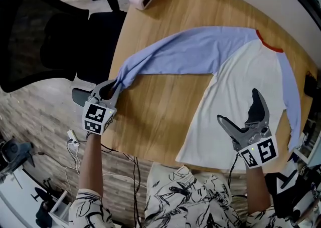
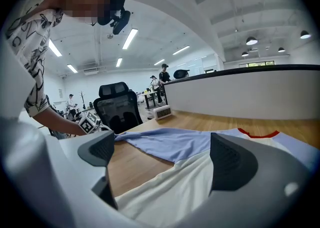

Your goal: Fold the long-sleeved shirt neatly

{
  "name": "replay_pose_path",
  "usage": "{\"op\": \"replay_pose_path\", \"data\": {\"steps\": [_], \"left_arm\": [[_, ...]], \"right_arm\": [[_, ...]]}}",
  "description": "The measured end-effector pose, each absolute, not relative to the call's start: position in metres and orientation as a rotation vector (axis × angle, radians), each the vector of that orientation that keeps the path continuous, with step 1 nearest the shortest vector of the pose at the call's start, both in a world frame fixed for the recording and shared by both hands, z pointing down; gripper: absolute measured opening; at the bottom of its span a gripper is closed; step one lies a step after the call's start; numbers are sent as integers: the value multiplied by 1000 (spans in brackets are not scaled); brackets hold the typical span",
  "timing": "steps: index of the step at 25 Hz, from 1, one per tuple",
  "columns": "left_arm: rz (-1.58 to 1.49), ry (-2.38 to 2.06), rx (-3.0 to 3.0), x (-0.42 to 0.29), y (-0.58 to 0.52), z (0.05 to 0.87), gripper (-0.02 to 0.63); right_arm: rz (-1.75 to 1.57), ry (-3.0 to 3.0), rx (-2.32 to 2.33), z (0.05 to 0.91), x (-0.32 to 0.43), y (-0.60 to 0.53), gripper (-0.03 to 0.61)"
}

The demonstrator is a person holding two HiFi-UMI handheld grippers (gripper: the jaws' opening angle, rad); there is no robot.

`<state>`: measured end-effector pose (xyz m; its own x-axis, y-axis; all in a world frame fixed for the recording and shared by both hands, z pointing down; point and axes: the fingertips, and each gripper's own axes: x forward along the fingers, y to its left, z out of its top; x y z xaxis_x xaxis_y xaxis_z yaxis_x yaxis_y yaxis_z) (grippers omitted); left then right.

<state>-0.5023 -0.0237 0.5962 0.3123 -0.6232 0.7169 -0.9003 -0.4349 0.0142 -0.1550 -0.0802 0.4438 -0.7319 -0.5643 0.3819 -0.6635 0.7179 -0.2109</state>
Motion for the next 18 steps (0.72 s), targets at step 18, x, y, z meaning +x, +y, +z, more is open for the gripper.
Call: {"op": "replay_pose_path", "data": {"steps": [18], "left_arm": [[550, -1522, 2203, -461, -80, 454, 25]], "right_arm": [[341, -2430, 598, 567, -87, -125, 548]]}}
